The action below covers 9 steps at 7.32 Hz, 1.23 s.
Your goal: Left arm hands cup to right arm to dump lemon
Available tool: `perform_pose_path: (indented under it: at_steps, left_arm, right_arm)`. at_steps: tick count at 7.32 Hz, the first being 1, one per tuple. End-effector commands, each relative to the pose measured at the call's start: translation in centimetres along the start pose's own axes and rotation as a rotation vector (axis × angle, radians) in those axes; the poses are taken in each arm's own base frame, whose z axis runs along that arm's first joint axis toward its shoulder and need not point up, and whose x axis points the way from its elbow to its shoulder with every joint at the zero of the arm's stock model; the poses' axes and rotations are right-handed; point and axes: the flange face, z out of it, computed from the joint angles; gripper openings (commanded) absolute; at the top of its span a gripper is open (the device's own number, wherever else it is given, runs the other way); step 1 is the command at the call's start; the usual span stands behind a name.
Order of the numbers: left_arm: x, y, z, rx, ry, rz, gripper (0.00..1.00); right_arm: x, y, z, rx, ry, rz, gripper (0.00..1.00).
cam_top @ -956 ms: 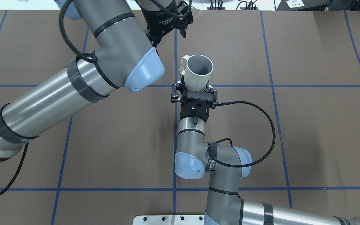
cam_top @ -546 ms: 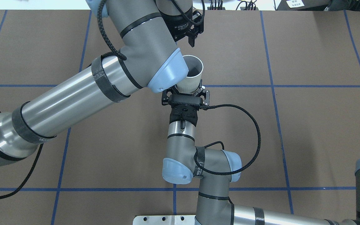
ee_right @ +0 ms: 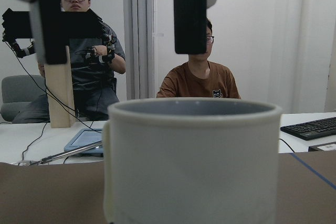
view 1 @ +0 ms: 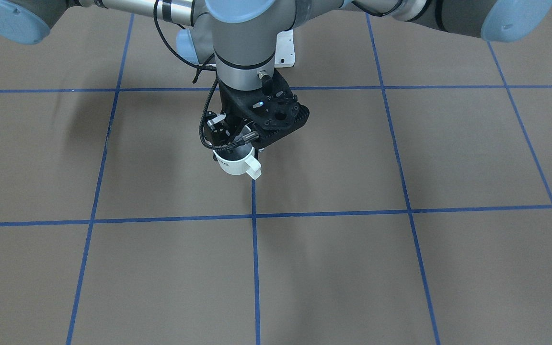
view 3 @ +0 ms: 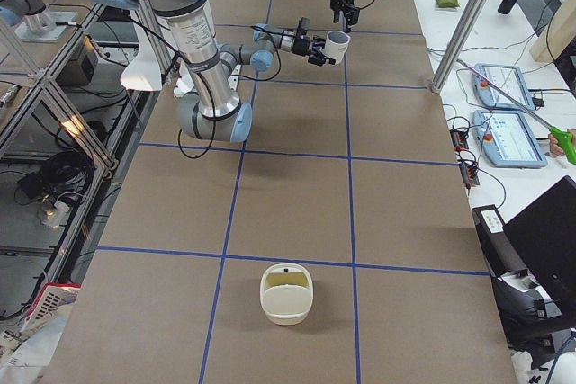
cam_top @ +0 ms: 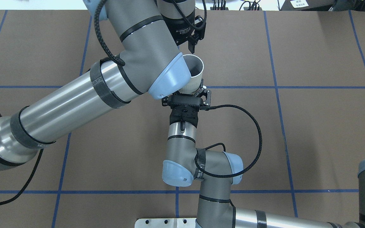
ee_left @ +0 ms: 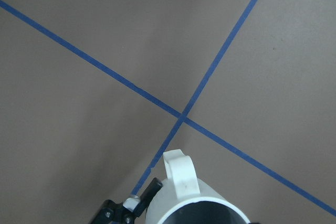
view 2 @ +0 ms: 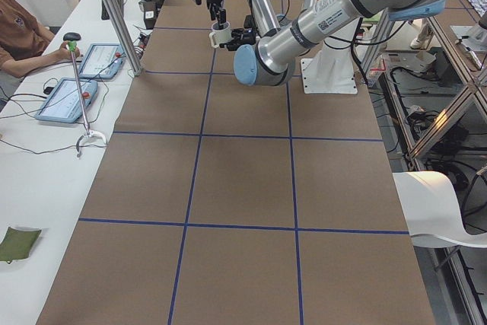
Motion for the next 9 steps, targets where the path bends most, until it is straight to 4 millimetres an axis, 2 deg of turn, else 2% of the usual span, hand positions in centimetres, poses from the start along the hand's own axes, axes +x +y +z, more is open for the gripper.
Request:
perform_pose_path:
  at_steps: [1,7,9]
  left_arm:
    - [-0.29,2.46,1.94,-0.073,-0.022,0.019,0.78]
    - [-0.3,2.26,1.58,-0.091,-0.02,0.015,0.65]
    - [-0.31,2.01,1.53,-0.086,-0.02,0.012,0.64]
  right_arm:
    - [-0.28,-0.46,-0.04,0.014,-0.001,0.017,0.32]
    - [0.25,-0.27,0.0,0.043,0.004,0.014,0.34]
    - [0.46,-0.23,0.01,0.045,0.004,0.012,0.35]
